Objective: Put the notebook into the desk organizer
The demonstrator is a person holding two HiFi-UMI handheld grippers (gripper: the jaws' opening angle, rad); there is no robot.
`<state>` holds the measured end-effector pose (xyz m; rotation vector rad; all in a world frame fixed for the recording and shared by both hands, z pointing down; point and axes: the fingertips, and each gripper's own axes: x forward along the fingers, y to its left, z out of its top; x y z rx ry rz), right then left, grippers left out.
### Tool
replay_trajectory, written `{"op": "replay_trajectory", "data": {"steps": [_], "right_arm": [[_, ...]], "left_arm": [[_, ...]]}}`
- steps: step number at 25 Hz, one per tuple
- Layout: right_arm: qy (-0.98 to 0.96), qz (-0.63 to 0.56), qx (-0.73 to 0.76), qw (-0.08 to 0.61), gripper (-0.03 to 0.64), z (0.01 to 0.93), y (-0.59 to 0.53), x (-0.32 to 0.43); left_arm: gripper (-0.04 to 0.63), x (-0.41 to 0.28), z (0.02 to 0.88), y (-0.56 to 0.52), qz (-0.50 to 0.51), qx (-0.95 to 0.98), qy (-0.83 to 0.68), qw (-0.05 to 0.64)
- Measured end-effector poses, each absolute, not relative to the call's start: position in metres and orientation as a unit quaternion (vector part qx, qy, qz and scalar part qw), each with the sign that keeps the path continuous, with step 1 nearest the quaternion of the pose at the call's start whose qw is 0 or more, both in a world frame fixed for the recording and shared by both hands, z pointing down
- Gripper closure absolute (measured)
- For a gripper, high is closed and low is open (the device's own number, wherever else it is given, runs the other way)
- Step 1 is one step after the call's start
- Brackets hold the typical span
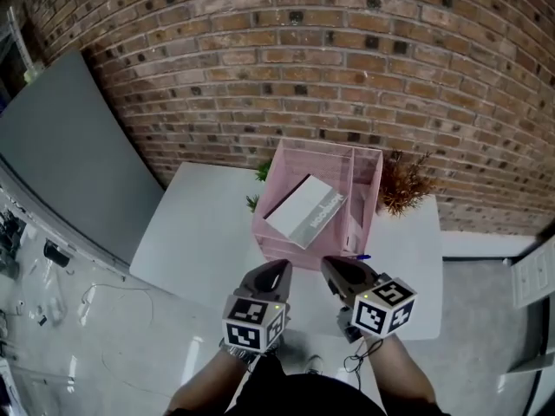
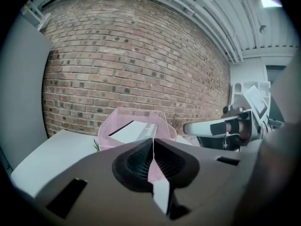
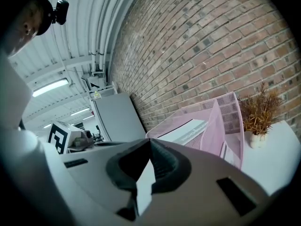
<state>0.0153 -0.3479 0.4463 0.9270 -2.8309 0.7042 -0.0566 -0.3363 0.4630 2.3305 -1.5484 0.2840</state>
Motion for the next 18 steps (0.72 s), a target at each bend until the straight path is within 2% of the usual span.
{"op": "replay_trajectory", "data": {"steps": [6,18], "right_arm": [[-0.941,0.234,0.242,0.039,0.614,0.449,-0.309,0.005],[-0.954,0.234,0.182,0.048,0.614,0.456,-0.246,-0.054]], "left_arm": [[0.589,-0.056,0.466,-0.282,0.092,0.795,-0.57,0.185],[0.589,-0.107,0.464,-0.212,0.079,0.767,-0.608,0.188]]}}
